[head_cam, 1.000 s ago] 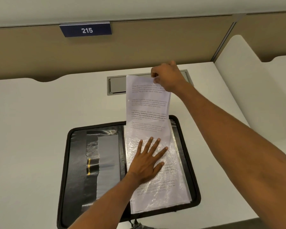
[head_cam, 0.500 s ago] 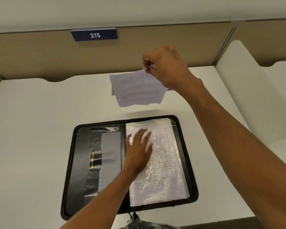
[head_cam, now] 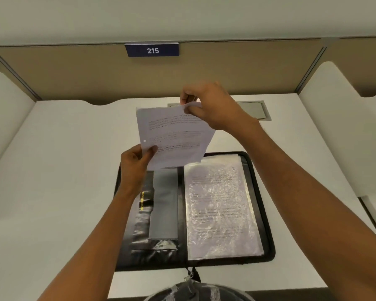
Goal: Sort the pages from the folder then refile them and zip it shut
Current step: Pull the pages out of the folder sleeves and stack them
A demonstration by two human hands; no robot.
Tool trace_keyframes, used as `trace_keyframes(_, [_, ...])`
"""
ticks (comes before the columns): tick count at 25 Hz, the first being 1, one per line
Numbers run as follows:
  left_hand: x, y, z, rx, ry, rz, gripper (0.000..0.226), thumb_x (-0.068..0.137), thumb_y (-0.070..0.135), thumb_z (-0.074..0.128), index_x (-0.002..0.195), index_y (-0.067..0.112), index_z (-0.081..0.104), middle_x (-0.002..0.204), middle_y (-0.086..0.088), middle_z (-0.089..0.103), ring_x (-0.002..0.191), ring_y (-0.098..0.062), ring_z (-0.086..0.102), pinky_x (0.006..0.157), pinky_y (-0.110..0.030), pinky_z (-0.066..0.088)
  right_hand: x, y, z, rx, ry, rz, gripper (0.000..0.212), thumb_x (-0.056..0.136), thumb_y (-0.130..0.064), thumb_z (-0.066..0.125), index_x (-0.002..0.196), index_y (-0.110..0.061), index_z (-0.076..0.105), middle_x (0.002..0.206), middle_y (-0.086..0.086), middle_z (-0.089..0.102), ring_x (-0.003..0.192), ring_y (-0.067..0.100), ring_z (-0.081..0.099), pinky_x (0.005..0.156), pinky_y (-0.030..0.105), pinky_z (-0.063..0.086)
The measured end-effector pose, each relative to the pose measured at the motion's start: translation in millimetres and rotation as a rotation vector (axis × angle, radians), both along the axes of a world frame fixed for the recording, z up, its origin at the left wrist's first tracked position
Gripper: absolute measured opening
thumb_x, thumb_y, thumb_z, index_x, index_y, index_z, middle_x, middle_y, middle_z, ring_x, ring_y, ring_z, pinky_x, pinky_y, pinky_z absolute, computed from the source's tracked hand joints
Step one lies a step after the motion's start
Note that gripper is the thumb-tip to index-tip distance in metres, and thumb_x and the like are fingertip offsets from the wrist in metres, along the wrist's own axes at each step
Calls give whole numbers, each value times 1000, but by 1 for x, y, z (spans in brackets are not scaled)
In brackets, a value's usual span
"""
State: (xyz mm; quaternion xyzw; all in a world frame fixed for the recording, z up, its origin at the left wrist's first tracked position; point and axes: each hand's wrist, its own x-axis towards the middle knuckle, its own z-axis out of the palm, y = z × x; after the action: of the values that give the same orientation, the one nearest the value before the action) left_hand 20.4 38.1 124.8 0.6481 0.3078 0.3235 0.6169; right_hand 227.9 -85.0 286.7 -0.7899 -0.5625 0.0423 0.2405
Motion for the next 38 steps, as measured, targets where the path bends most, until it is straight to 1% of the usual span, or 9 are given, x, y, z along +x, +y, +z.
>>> trace_keyframes(6, [-59,44,-8,-99,47,74,13,93,15,76,105,9,77,99,-2,81,90,-21,78,79,-33,64,-19,-2,-102,121,537,-343,90,78,-40,88,152,-17,42,152,2,49,135,13,49,112,33,42])
trace_keyframes(11, [-116,76,-27,-195,139,109,22,93,14,77,112,5,76,101,-4,81,90,-22,79,75,-31,65,-111,16,-209,20,1078,-376,49,85,-28,84,126,-10,67,117,2,74,107,17,72,97,43,58])
trace_keyframes(13, [-137,89,-36,-206,182,111,25,92,16,78,115,5,76,102,-5,81,90,-23,79,75,-31,65,-142,31,-226,42,1093,-428,20,90,-17,78,108,-8,74,103,4,77,96,23,75,85,39,62])
trace_keyframes(17, [-178,116,-54,-216,288,146,22,95,18,76,114,7,76,101,-6,80,87,-23,78,78,-36,64,-190,61,-243,-5,1175,-460,7,93,-7,73,99,-3,72,100,9,76,89,23,76,78,38,64])
trace_keyframes(21, [-211,148,-72,-233,424,222,16,99,8,65,111,10,75,103,-6,78,93,-29,73,85,-41,58,-221,93,-251,-102,1127,-451,13,92,-7,74,105,-5,72,95,11,76,74,23,75,75,41,65])
trace_keyframes(25, [-235,171,-89,-84,605,266,11,95,10,69,104,10,75,97,-10,77,92,-38,72,75,-37,53,-250,119,-253,-160,1071,-463,19,90,-2,75,102,-3,60,89,17,73,59,15,66,53,30,58])
trace_keyframes(31, [-246,178,-105,229,858,327,54,88,13,79,139,10,59,130,-21,66,115,-43,63,98,-54,50,-273,142,-269,-186,990,-440,19,89,2,74,92,-6,58,89,14,71,63,16,70,53,24,57])
trace_keyframes(33, [-241,170,-113,463,886,201,63,88,19,82,145,16,57,147,-18,55,133,-44,49,106,-61,44,-276,148,-271,-192,962,-430,18,89,2,74,87,-9,59,89,13,70,61,15,70,54,25,59])
trace_keyframes(38, [-221,138,-143,551,1019,-181,64,95,51,69,154,37,47,170,-8,26,155,-33,24,119,-60,27,-281,157,-277,-212,893,-418,17,91,-4,73,85,-14,60,82,9,70,64,19,72,63,42,65])
